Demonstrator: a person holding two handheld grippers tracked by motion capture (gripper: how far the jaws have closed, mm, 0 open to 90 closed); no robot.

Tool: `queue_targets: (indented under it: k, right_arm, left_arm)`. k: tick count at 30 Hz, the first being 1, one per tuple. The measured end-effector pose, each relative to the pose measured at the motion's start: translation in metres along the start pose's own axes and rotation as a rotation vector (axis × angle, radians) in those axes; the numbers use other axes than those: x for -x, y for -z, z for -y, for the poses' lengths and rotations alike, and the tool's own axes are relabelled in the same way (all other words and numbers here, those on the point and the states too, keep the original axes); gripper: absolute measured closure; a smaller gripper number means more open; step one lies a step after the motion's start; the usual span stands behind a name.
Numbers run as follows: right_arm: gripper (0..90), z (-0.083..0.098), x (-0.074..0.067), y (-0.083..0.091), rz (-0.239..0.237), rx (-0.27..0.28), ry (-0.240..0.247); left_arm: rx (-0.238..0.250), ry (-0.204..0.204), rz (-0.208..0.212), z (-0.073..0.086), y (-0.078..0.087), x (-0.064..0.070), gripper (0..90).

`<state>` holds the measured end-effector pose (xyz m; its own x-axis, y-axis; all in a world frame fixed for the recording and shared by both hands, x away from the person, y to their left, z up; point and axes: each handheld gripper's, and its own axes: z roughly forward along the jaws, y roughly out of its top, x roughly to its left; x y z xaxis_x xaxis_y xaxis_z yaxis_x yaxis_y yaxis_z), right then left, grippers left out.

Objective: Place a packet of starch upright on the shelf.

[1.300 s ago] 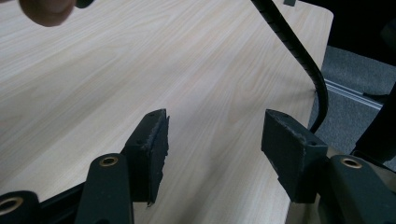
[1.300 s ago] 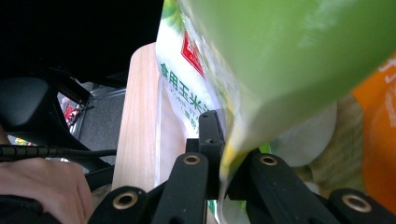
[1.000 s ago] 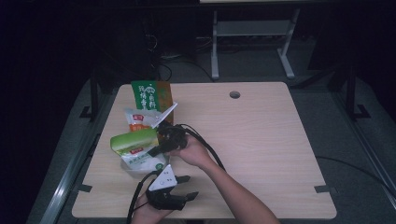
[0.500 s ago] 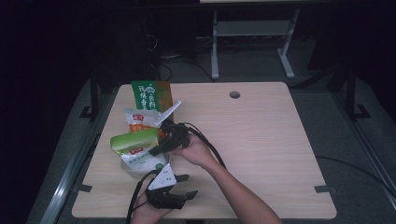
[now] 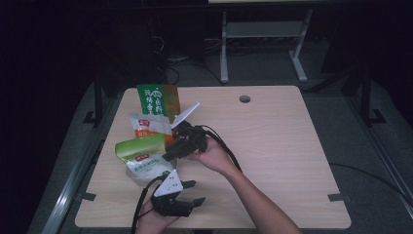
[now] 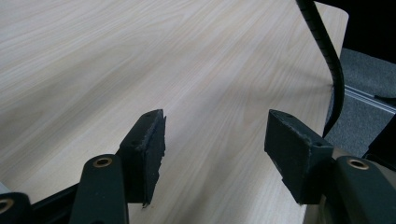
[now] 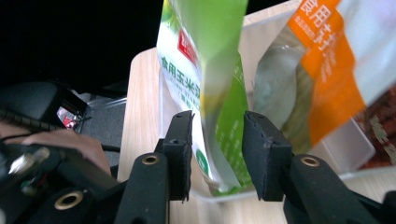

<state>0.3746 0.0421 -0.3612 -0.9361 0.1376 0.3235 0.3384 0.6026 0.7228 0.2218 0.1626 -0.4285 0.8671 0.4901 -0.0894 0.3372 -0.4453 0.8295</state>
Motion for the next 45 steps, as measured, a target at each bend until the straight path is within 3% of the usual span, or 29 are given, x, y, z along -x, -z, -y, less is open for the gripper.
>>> queue_targets:
  k: [6, 19, 34, 45]
  right_arm:
    - [57.7, 0.010, 0.004, 0.013, 0.029, 0.010, -0.002]
    - [51.1, 0.034, 0.012, 0.042, 0.083, 0.027, -0.057]
    - [48.2, 0.056, 0.017, 0.069, 0.125, 0.036, -0.127]
    - [44.9, 0.071, 0.020, 0.089, 0.172, 0.041, -0.151]
  left_arm:
    - [-0.005, 0.012, 0.001, 0.000, -0.001, -0.001, 37.1]
    - [-0.014, 0.001, -0.005, 0.000, -0.001, -0.003, 36.3]
    - [-0.016, 0.001, -0.004, -0.001, -0.002, -0.005, 36.2]
    - [-0.014, 0.005, -0.005, -0.001, -0.002, -0.005, 36.2]
